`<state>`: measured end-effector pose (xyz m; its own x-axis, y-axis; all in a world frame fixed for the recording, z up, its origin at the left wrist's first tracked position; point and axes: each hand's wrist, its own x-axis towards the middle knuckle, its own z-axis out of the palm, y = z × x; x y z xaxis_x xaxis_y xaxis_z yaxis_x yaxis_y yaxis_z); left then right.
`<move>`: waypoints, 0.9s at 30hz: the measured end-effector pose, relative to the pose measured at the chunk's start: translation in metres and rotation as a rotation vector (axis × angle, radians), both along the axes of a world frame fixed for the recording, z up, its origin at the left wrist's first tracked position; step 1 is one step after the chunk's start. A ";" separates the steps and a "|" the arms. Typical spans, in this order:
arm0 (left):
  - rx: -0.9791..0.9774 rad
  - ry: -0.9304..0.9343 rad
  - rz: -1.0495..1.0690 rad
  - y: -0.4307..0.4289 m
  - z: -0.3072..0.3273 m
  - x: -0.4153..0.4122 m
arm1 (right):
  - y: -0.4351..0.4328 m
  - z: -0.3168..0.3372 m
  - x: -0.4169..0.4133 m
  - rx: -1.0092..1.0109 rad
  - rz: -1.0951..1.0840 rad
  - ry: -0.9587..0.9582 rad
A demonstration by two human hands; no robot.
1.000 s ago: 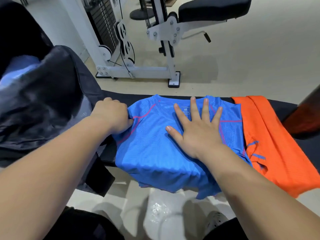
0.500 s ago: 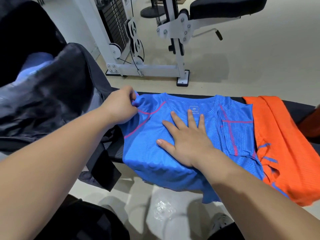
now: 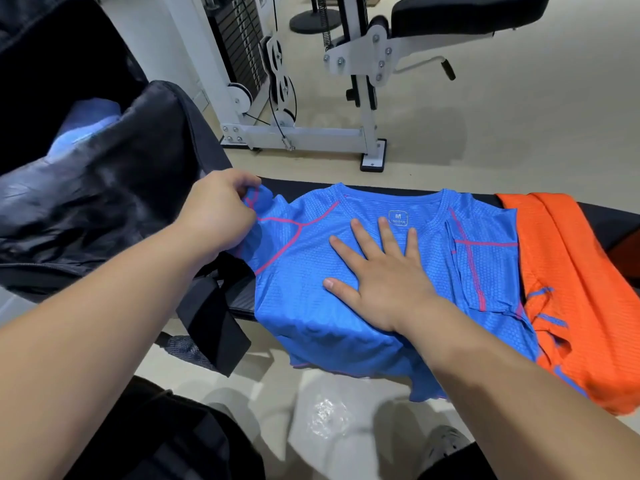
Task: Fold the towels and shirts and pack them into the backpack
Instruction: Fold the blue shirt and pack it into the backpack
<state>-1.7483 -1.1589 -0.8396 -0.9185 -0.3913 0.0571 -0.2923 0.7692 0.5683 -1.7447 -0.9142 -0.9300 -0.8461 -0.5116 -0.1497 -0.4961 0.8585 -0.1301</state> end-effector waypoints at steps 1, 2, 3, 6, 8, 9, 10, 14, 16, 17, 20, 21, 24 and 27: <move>-0.013 0.037 0.013 0.000 0.001 0.005 | 0.000 0.000 0.000 0.001 -0.001 0.000; -0.053 0.068 0.021 -0.001 0.000 0.009 | 0.000 -0.001 -0.001 0.000 -0.001 0.001; -0.118 0.090 0.021 -0.001 0.000 0.013 | 0.000 -0.001 -0.001 -0.001 -0.001 0.002; -0.235 0.104 0.009 0.001 -0.004 0.019 | 0.000 -0.001 -0.001 0.003 0.001 0.002; -0.247 0.085 -0.026 0.008 -0.005 0.019 | 0.000 0.000 -0.002 0.001 0.003 -0.007; -0.250 0.077 -0.058 0.014 -0.005 0.019 | 0.001 0.000 -0.002 -0.009 0.007 -0.013; -0.245 0.066 -0.096 0.020 -0.003 0.018 | 0.002 0.001 -0.002 -0.027 0.013 -0.020; -0.223 -0.040 -0.221 0.058 0.003 0.013 | 0.009 0.008 -0.004 -0.107 0.031 -0.009; -0.070 -0.143 -0.264 0.079 0.000 0.010 | 0.013 0.014 -0.005 -0.123 0.018 -0.006; 0.061 -0.199 -0.268 0.087 -0.002 0.009 | 0.016 0.017 -0.005 -0.126 0.007 -0.003; 0.192 -0.143 -0.214 0.096 -0.003 -0.001 | 0.029 0.024 -0.012 -0.154 -0.061 0.032; 0.124 -0.082 -0.191 0.093 -0.001 -0.007 | 0.035 0.026 -0.016 -0.187 -0.103 0.068; -0.072 -0.038 -0.151 0.077 0.006 -0.024 | 0.066 0.031 -0.034 -0.248 -0.267 0.246; -0.169 -0.139 -0.194 0.065 -0.002 -0.045 | 0.105 0.038 -0.054 -0.191 -0.453 0.332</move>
